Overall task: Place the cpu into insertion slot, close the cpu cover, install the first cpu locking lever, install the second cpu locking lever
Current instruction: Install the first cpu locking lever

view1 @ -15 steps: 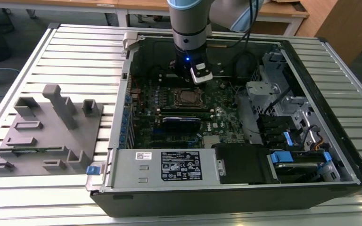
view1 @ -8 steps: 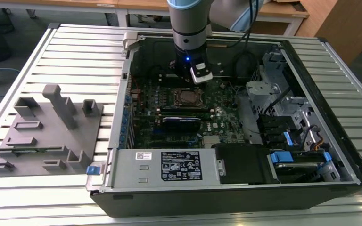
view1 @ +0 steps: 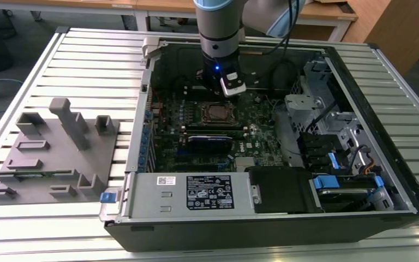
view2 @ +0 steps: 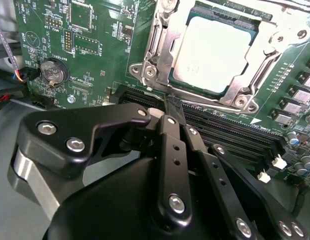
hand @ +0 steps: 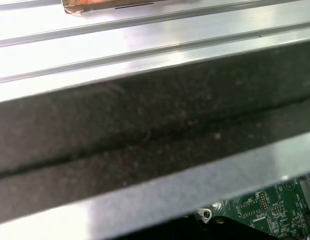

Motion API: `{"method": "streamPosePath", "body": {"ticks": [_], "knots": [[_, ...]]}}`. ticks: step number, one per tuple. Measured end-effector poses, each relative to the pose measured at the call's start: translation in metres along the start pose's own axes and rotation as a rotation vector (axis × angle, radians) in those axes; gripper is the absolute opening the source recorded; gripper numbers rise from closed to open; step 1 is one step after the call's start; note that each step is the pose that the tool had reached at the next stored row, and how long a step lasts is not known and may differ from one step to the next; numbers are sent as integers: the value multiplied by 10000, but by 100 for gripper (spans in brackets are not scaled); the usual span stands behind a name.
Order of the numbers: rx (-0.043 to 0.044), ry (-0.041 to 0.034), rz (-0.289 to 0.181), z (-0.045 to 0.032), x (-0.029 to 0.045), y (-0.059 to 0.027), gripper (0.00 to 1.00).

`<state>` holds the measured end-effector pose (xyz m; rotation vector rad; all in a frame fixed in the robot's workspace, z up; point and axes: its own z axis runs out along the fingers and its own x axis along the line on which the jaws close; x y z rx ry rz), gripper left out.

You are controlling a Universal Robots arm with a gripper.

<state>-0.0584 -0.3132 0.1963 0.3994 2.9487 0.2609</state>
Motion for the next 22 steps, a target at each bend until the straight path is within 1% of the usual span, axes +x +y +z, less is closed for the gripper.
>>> {"method": "streamPosePath", "body": {"ticks": [14, 17, 22], "knots": [[-1, 0, 0, 4, 6, 20, 10], [-9, -24, -3, 7, 6, 16, 10], [-9, -31, -4, 5, 0, -3, 10]]}}
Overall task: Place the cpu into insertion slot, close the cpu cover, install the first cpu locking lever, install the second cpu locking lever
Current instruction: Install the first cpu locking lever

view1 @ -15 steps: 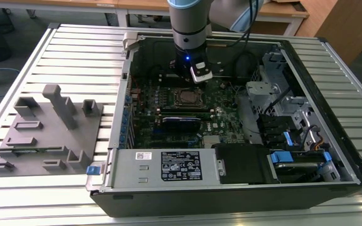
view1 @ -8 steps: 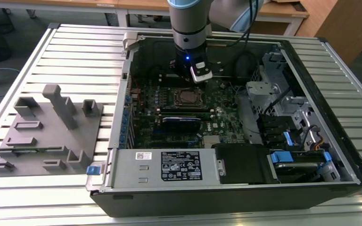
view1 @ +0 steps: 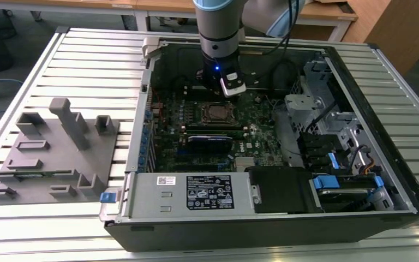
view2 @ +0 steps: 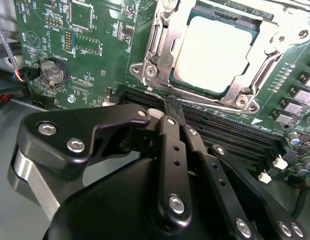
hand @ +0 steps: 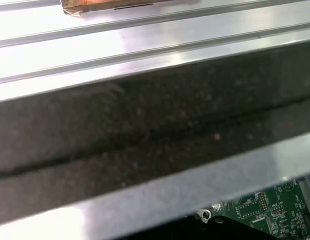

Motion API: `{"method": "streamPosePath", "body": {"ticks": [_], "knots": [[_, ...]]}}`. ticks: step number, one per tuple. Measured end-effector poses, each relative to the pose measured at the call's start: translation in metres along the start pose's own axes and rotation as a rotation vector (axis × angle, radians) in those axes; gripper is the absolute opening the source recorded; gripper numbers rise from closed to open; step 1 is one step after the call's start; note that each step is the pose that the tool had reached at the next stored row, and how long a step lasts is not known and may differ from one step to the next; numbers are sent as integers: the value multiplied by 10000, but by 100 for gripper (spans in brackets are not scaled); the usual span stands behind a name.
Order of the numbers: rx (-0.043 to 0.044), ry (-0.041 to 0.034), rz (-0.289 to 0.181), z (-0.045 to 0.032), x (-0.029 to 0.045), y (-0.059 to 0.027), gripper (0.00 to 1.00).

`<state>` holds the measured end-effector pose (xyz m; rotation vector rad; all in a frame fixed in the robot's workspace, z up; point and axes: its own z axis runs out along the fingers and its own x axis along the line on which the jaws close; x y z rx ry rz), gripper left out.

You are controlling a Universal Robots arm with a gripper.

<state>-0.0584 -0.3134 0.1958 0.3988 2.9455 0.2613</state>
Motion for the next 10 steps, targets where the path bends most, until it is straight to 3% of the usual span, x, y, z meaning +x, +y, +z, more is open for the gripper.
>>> {"method": "streamPosePath", "body": {"ticks": [10], "knots": [[-2, -5, 4, -37, -2, 23, 10]]}}
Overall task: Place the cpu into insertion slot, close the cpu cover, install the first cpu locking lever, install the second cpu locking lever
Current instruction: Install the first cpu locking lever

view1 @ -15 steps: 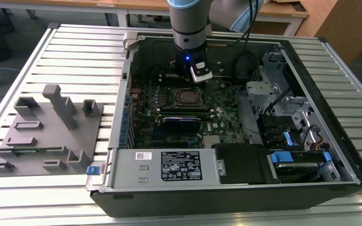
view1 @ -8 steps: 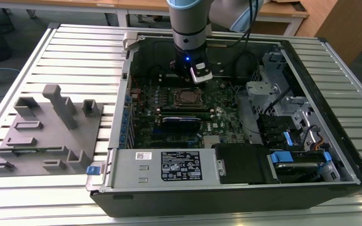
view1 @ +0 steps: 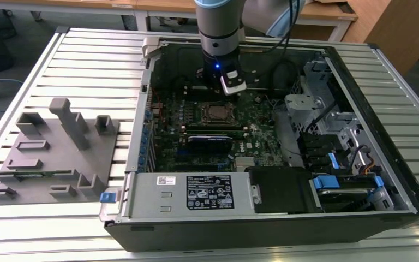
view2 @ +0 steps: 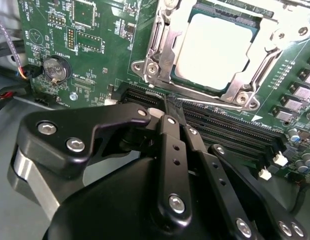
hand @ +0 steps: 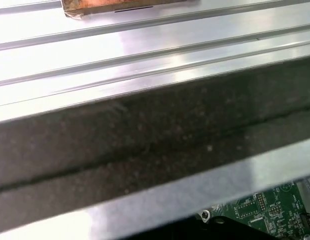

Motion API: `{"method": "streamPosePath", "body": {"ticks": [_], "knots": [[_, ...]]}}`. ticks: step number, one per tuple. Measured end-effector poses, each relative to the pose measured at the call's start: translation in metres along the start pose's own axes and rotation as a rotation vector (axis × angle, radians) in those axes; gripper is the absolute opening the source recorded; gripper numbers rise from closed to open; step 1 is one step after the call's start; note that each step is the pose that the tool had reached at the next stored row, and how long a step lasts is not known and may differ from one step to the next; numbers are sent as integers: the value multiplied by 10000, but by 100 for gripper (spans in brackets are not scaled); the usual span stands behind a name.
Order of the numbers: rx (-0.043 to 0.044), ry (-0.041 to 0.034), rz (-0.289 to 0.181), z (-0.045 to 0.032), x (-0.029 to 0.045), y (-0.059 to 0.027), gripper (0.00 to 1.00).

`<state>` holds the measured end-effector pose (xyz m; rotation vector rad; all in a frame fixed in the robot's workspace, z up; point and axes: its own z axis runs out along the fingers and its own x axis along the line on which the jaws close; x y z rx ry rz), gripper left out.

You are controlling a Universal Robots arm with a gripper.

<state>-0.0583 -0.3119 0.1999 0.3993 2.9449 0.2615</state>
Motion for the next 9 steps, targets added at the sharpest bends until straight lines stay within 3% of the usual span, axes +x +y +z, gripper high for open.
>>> {"method": "streamPosePath", "body": {"ticks": [9], "knots": [[34, -30, -8, -3, 1, -8, 10]]}}
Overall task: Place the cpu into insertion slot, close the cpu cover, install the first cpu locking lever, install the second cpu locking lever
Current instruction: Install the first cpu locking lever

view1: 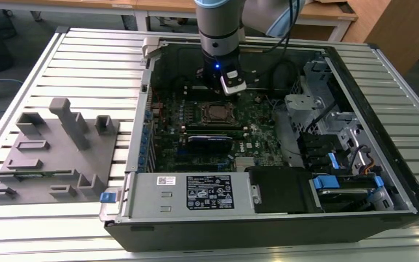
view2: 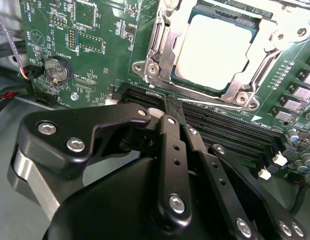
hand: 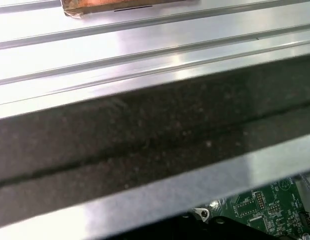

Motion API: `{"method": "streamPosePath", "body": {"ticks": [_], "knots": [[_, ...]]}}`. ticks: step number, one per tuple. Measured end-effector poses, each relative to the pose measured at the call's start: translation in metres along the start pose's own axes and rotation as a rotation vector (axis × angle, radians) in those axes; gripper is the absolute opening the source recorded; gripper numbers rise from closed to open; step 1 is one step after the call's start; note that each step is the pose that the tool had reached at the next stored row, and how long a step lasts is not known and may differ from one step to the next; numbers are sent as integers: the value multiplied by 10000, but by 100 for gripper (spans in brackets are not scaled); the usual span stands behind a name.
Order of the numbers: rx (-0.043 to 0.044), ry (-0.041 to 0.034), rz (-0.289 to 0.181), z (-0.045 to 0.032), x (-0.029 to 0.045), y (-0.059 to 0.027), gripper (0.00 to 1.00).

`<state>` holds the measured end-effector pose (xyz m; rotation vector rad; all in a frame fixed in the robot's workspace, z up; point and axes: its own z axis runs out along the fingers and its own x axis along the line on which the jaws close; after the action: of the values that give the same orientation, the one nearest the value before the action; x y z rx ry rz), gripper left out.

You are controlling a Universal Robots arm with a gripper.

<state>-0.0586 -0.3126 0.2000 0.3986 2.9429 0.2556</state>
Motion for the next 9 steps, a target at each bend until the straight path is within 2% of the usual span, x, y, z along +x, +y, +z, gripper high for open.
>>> {"method": "streamPosePath", "body": {"ticks": [3, 9], "knots": [[45, -16, -10, -1, -1, -6, 10], [164, -98, -42, 8, 1, -10, 10]]}}
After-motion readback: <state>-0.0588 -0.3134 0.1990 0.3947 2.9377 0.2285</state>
